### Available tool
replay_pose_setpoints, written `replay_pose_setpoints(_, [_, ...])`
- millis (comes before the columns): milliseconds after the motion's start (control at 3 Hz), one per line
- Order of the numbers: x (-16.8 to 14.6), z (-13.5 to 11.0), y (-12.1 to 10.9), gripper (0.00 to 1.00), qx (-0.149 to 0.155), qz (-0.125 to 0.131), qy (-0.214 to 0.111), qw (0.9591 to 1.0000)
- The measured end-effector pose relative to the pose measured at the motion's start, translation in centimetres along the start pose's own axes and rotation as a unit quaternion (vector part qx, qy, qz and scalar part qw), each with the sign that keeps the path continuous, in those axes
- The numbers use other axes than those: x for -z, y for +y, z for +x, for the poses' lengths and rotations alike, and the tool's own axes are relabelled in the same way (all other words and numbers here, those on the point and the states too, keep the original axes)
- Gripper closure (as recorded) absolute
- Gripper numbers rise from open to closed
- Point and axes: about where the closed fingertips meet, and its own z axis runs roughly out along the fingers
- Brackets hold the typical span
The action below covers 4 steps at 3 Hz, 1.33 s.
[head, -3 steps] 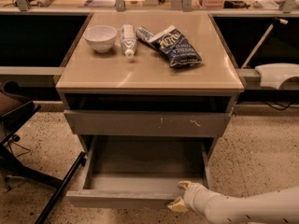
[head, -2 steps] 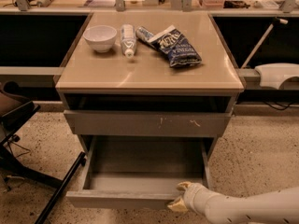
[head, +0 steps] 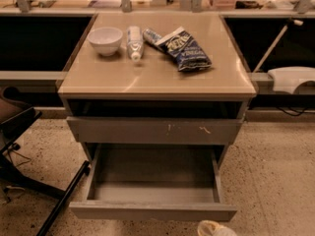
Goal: Open middle drawer
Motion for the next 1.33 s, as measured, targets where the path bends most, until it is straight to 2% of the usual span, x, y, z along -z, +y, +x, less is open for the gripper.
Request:
replay_pose_setpoints(333, [4.3, 4.0, 5.4, 1.0, 0.001, -0.024, 0.029, 0.9993])
replay_pose_setpoints(667, [5.2, 5.0, 6.9, 0.81, 0.003, -0.038, 0.038, 0.9986])
replay_pose_setpoints(1333, [5.2, 5.0, 6.9, 0.34, 0.003, -0.038, 0.038, 0.9986])
